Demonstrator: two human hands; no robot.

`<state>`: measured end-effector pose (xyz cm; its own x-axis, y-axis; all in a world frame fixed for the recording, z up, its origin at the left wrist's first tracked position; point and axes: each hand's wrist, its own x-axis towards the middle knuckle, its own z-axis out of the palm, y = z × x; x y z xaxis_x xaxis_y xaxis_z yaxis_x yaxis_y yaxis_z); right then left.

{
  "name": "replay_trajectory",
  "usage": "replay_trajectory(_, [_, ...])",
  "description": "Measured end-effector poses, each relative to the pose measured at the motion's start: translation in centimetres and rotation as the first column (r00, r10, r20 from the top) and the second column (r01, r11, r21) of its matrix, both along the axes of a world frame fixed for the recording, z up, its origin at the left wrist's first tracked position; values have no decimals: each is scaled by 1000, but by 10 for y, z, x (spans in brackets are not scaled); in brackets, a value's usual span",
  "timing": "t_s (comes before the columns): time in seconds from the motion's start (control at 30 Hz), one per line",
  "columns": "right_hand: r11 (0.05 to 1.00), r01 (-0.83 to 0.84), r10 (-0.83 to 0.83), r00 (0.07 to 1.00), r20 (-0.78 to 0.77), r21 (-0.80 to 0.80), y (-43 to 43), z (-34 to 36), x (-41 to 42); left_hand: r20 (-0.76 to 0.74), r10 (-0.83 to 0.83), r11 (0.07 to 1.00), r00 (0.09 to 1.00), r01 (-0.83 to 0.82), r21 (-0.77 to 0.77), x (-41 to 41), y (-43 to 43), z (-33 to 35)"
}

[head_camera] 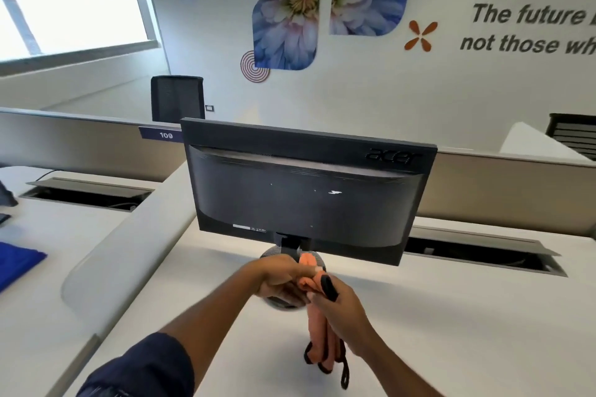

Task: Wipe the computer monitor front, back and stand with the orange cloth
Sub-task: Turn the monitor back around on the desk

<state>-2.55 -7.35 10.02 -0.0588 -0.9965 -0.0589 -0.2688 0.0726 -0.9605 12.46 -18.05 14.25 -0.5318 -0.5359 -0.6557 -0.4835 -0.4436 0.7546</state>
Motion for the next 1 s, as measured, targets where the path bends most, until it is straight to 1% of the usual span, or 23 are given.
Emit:
replay_trajectory(0.1, [996, -89, 88, 995, 46, 8, 6, 19, -13, -86, 29, 999, 996, -31, -29, -8, 16, 15])
replay_trajectory(0.17, [997, -76, 76, 997, 32, -5, 7, 27, -24, -147, 59, 998, 987, -64, -24, -11, 22, 20])
replay_trajectory(0.23, [999, -37, 37, 999, 11, -6, 6, 34, -35, -178, 65, 997, 982, -72, -37, -13, 25, 22])
replay_trajectory(0.3, [999, 31, -31, 999, -18, 13, 4, 40, -48, -152, 21, 994, 988, -36, -98, -12, 26, 23])
replay_trajectory(0.33, [998, 66, -65, 997, -39, 7, 2, 41, -56, -110, -18, 988, 994, 1, -157, -10, 27, 24])
replay_trajectory(0.37, [996, 92, -92, 994, -65, -13, 2, 41, -65, -35, -63, 970, 997, 52, -237, -8, 28, 26])
replay_trajectory(0.4, [993, 109, -112, 990, -91, -39, 2, 41, -75, 71, -99, 934, 993, 117, -338, -6, 28, 26])
replay_trajectory(0.47, [991, 114, -125, 978, -166, -74, 4, 42, -93, 294, -113, 800, 949, 262, -540, -3, 27, 25])
replay_trajectory(0.5, [991, 103, -119, 970, -214, -83, 5, 42, -100, 367, -95, 723, 925, 318, -614, -3, 26, 23])
replay_trajectory(0.53, [991, 90, -112, 959, -259, -96, 6, 40, -106, 408, -69, 659, 910, 349, -667, -3, 26, 20])
replay_trajectory(0.63, [975, 75, -150, 914, -376, -208, 9, 33, -114, 407, 7, 501, 914, 349, -792, -7, 27, 12])
replay_trajectory(0.7, [941, 61, -202, 891, -407, -333, 12, 25, -118, 405, 44, 405, 913, 354, -843, -10, 30, 8])
replay_trajectory(0.73, [924, 52, -218, 886, -409, -380, 15, 20, -120, 424, 73, 341, 903, 377, -861, -11, 32, 6])
replay_trajectory(0.8, [919, 35, -205, 894, -398, -393, 22, 12, -123, 437, 156, 189, 886, 407, -894, -11, 38, -3])
replay_trajectory(0.83, [929, 21, -176, 904, -391, -370, 26, 7, -125, 410, 172, 139, 896, 390, -910, -11, 43, -10])
replay_trajectory(0.87, [942, -4, -133, 913, -386, -336, 32, -2, -126, 402, 159, 124, 902, 385, -914, -10, 48, -21])
replay_trajectory(0.9, [956, -48, -75, 913, -401, -289, 40, -12, -127, 433, 121, 137, 893, 418, -898, -9, 56, -33])
replay_trajectory(0.93, [969, -104, -3, 899, -437, -222, 47, -23, -130, 505, 65, 176, 861, 488, -855, -9, 65, -48])
replay_trajectory(0.97, [976, -166, 77, 863, -500, -138, 54, -36, -134, 592, -11, 219, 806, 580, -785, -9, 75, -64])
replay_trajectory(1.0, [973, -231, 172, 800, -575, -30, 63, -46, -136, 680, -104, 250, 726, 680, -689, -10, 86, -79])
